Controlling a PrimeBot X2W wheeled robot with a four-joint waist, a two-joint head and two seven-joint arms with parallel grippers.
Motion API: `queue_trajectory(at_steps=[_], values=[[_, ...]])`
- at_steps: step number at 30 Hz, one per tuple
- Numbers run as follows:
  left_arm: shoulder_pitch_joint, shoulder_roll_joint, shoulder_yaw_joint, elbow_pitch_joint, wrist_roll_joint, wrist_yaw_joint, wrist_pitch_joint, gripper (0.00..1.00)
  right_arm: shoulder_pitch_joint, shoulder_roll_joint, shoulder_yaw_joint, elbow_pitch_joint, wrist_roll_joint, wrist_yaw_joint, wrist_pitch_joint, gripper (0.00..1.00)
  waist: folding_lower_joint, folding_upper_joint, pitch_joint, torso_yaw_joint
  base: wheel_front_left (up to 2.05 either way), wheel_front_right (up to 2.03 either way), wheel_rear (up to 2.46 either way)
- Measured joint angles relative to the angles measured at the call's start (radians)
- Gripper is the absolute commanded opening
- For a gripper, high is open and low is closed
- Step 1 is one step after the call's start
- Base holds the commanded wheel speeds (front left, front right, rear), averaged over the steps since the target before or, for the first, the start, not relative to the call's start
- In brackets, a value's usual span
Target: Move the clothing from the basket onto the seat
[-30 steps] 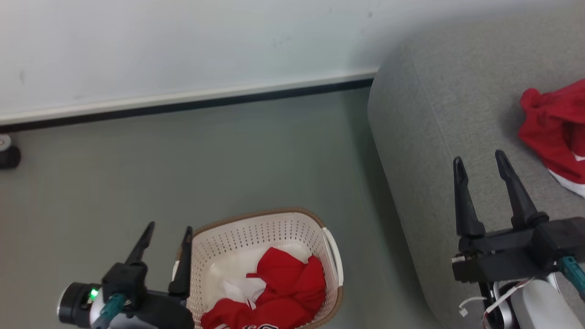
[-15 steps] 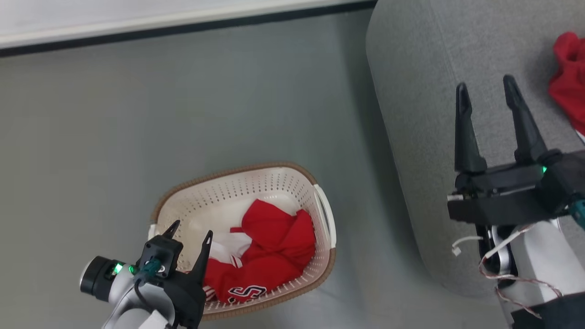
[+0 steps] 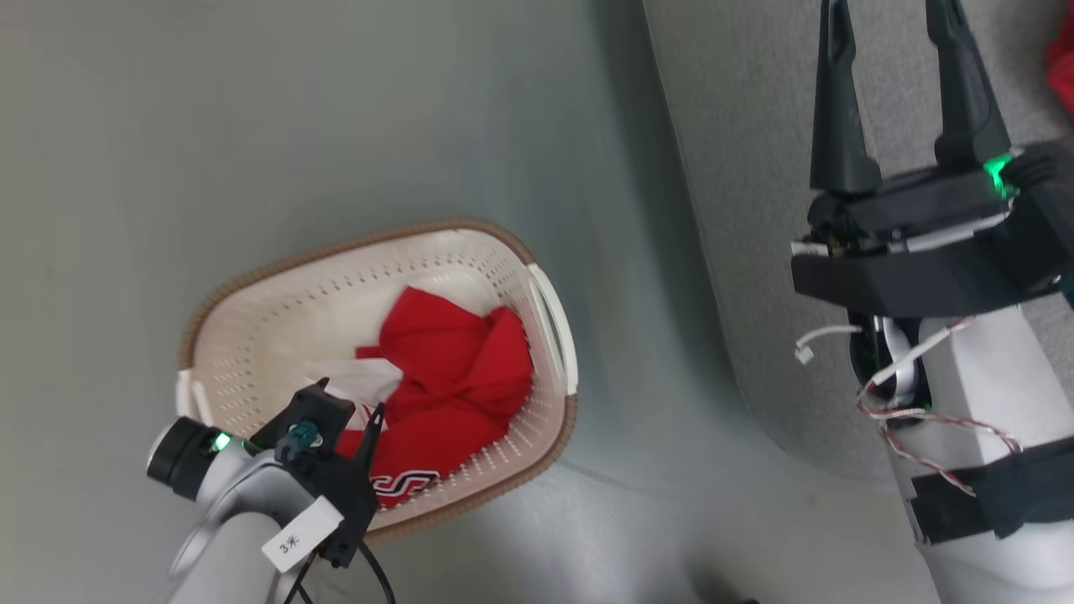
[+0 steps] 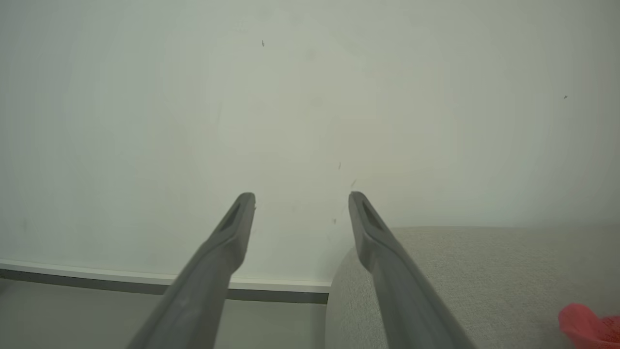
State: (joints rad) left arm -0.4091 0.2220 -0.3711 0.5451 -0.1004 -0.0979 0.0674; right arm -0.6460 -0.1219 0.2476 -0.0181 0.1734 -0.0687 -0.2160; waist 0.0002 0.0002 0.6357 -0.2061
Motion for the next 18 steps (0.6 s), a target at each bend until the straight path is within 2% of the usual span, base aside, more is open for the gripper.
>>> queue_trajectory(at_steps=[18], values=[[-0.180,0.081,-0.076,0.080,0.071,-0.018,0.034,1.00,-0.164,0.039,0.039,-0.037,-0.006,0.003,-0.014,1.00,-0.0001,0.0000,0.267,-0.113,0.00,0.00,0.00]])
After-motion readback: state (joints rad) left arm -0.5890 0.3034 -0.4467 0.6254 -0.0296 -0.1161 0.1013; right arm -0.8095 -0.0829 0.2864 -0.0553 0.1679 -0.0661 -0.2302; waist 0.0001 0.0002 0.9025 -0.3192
